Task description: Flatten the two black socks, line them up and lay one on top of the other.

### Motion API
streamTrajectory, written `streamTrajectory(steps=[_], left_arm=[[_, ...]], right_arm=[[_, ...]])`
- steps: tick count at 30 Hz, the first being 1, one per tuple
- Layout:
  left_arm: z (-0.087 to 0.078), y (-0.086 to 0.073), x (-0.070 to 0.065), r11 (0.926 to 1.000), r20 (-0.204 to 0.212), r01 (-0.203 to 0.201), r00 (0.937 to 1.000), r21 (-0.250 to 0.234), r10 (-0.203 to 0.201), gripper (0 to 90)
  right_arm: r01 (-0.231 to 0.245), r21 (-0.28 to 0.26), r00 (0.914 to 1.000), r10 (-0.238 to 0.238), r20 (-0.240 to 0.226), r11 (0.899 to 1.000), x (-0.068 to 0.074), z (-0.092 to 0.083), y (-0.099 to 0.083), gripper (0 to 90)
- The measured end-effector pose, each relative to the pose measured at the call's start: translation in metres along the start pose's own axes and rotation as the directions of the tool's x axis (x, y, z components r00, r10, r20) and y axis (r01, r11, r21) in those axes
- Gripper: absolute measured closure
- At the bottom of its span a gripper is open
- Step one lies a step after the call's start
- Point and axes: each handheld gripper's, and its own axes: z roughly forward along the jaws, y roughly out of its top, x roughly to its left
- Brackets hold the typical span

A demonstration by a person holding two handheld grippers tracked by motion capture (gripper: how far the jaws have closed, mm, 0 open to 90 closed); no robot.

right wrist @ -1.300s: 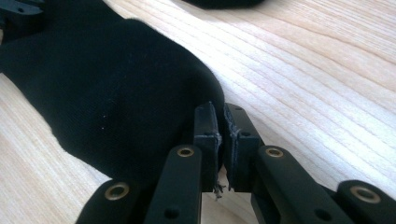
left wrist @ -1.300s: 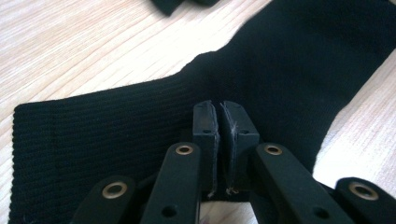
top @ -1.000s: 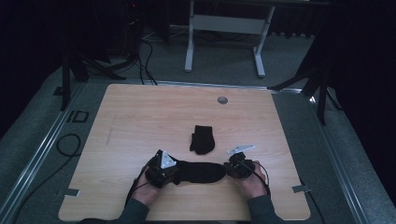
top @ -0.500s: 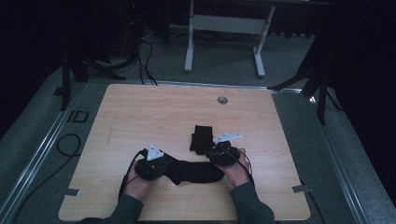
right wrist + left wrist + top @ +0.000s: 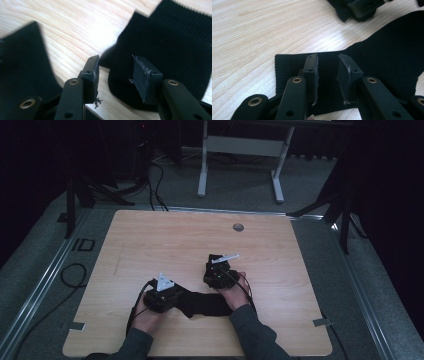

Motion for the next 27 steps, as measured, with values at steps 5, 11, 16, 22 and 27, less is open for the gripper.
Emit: streamTrajectory(steps=[5, 11, 16, 22, 27], left_arm=[[0.000, 0.000, 0.000, 1.0000, -0.002, -0.003, 1.0000, 0.001, 0.003, 70.0], [0.001, 0.000, 0.000, 1.0000, -0.003, -0.007, 1.0000, 0.005, 0.007, 70.0], [0.003, 0.000, -0.002, 0.9999, 0.000, -0.008, 1.0000, 0.006, 0.008, 70.1], [0.003, 0.000, -0.003, 0.9999, 0.003, -0.009, 1.0000, 0.007, 0.009, 70.0], [0.002, 0.000, -0.002, 1.0000, 0.003, -0.006, 1.0000, 0.005, 0.006, 70.0]], right_arm=[[0.040, 0.035, 0.9971, -0.042, 0.064, 0.999, 0.002, 0.005, 0.000, 71.8], [0.048, 0.017, 0.9965, -0.050, 0.068, 0.999, -0.003, -0.004, -0.001, 89.9], [0.041, 0.000, 0.9982, -0.041, 0.044, 0.999, -0.002, -0.010, 0.000, 82.1], [0.055, 0.049, 0.9968, -0.057, 0.056, 0.997, 0.006, 0.006, -0.001, 58.5], [0.087, 0.060, 0.9869, -0.094, 0.131, 0.994, 0.008, 0.007, 0.001, 81.6]])
